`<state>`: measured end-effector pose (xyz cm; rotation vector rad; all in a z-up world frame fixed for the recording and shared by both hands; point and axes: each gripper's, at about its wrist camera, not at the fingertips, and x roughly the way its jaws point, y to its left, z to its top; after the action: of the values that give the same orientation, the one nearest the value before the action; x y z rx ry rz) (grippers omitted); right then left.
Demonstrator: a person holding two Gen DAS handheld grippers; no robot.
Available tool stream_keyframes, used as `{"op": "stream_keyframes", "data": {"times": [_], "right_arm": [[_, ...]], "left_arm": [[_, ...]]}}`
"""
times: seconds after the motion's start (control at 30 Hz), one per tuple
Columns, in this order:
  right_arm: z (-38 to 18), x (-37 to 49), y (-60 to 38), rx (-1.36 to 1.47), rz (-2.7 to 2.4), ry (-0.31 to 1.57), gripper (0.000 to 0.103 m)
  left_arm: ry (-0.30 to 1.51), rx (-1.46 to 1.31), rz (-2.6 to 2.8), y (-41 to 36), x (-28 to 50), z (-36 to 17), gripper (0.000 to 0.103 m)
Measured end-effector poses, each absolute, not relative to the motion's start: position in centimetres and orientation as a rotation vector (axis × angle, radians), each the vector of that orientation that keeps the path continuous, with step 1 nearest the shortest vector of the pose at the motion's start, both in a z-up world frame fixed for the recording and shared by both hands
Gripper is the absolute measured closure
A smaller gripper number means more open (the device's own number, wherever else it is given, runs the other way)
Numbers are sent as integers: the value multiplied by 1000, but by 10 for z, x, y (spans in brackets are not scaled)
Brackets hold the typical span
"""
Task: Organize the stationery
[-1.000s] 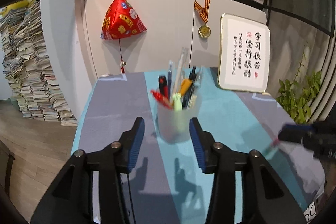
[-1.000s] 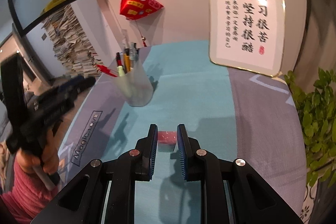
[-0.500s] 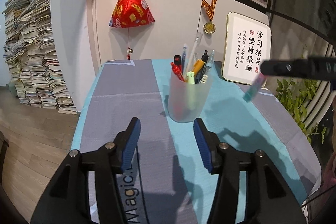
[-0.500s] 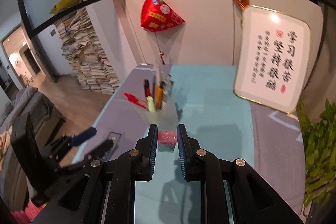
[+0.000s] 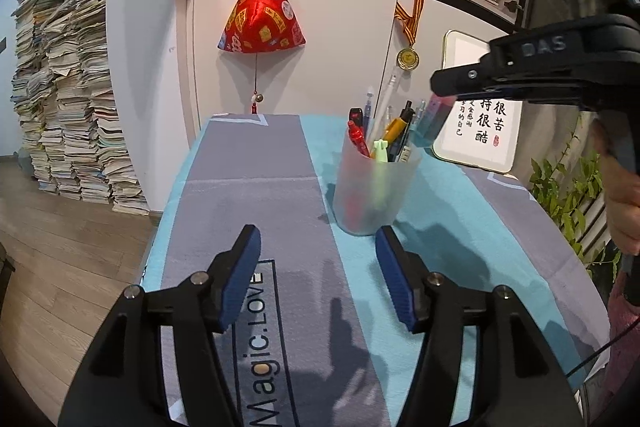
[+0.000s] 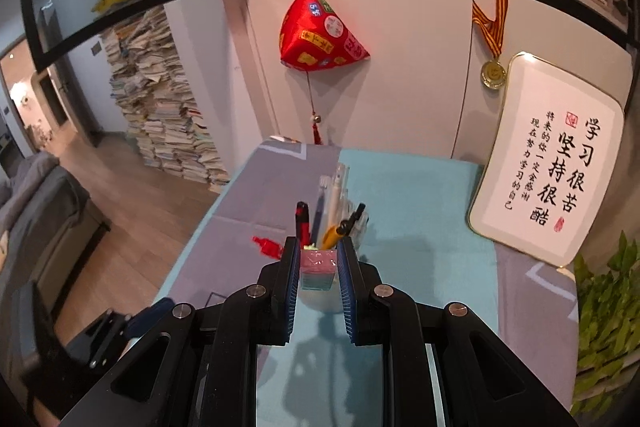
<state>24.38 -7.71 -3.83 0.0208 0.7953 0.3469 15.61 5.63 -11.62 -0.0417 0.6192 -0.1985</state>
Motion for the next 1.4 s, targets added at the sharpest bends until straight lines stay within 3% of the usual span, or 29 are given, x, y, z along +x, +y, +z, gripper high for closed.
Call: {"op": "stream_keyframes", "data": {"times": [0.9, 1.4], "right_arm": [[-81, 268, -54, -58, 304, 929, 83], [-57, 233, -82, -14, 284, 865, 83]], "left_arm": [[649, -71, -199, 64, 161, -123, 42], [621, -48, -204, 52, 147, -109, 34]]}}
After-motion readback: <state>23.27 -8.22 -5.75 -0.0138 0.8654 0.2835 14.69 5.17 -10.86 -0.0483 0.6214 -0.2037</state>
